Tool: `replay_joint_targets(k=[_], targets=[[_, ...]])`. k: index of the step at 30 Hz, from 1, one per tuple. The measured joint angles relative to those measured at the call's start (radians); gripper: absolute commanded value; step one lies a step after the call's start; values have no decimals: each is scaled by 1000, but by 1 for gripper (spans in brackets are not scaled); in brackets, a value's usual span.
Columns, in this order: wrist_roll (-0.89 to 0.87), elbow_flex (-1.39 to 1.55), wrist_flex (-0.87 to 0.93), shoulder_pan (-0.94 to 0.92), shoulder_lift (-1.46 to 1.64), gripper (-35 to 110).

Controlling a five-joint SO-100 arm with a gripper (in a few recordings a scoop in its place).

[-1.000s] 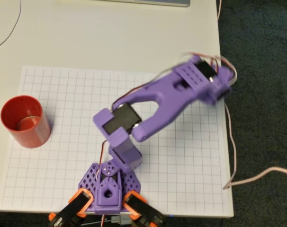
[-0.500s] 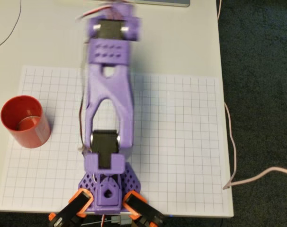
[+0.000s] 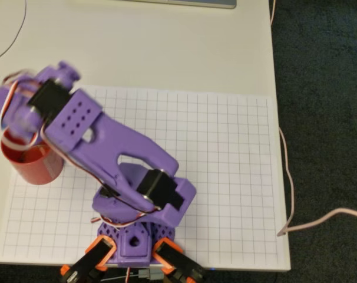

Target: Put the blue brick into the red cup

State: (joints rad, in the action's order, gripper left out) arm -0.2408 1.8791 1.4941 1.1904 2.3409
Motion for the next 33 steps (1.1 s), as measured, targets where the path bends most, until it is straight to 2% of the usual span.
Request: replay_joint_targets(k=[6,16,21,22,23,24,26,33], targets=[[-3,140,-49,49,0,0],[133,212,-120,-109,-5,0],[143,212,-114,-109,-3,0],[140,212,-114,-110,-3,8],[140,212,-112,-110,-3,40],[133,212,-101,-110,-3,52],[104,216,-87,-110,-3,59],[89,245,-91,-129,23,60]])
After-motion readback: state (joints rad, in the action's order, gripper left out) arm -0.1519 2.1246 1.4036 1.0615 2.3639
